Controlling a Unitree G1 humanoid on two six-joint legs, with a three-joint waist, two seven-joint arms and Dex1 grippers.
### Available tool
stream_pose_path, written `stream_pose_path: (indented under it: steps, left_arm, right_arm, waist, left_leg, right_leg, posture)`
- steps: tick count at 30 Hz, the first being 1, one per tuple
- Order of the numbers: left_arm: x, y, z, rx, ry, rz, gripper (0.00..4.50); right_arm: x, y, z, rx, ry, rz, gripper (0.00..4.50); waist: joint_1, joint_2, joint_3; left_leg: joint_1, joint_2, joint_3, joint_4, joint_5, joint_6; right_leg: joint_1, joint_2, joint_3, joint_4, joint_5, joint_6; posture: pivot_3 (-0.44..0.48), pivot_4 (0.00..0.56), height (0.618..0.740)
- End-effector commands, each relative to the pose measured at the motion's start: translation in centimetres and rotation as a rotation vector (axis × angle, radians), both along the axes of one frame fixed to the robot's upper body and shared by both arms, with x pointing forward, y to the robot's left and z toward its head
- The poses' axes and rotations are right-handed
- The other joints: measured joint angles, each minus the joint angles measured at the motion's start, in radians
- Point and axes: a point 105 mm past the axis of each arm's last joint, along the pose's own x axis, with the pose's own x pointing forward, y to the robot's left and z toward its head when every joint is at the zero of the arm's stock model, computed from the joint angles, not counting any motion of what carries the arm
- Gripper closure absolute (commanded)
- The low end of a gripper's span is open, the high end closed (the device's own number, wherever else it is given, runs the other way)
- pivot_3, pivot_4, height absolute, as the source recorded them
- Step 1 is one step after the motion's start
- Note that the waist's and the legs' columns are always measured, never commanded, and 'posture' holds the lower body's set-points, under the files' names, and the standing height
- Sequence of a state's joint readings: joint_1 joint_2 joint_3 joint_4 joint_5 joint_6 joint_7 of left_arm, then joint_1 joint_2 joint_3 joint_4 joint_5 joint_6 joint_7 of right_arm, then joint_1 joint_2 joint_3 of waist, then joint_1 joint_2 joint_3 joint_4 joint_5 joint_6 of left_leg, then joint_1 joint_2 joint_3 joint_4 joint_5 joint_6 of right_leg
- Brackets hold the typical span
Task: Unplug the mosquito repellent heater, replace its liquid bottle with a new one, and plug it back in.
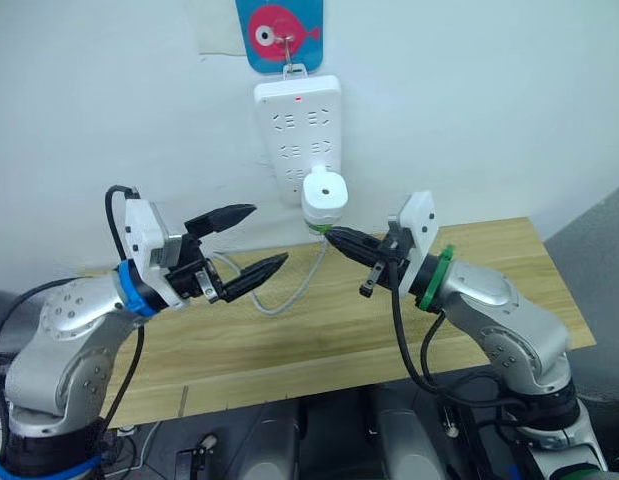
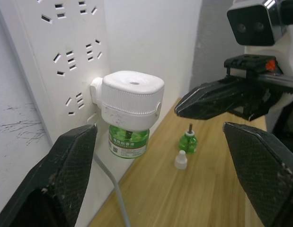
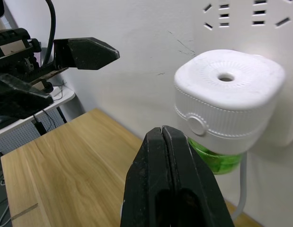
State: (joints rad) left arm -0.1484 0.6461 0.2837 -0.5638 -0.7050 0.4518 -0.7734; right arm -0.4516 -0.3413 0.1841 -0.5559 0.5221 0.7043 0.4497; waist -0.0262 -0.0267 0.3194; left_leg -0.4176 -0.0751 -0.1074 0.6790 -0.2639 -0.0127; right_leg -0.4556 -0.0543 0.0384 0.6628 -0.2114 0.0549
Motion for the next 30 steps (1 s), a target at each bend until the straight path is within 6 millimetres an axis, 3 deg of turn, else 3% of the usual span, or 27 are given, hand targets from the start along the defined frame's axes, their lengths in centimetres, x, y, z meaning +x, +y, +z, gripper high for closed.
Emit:
stream_pose_path:
  steps: [1, 30]
  left_arm:
    - [-0.6, -0.4, 0.7, -0.010, -0.030, -0.001, 0.05]
    - [-0.1, -0.2, 0.9, 0.009, -0.013, -0.026, 0.05]
  right_arm:
    - [0.1, 0.2, 1.0, 0.031, -0.052, -0.014, 4.50]
    - [2.3, -0.5, 1.6, 0.095, -0.073, -0.149, 4.50]
  waist:
    - [-0.001, 0.000, 0.000]
    - [-0.002, -0.001, -0.009]
  left_leg:
    - [0.000, 0.000, 0.000, 0.000, 0.000, 0.000]
    - [0.000, 0.000, 0.001, 0.000, 0.000, -0.001]
  right_leg:
    - [0.000, 0.000, 0.000, 0.000, 0.000, 0.000]
    - [0.000, 0.000, 0.000, 0.000, 0.000, 0.000]
  posture:
    - [0.035, 0.284, 0.740]
    - [0.025, 0.264, 0.740]
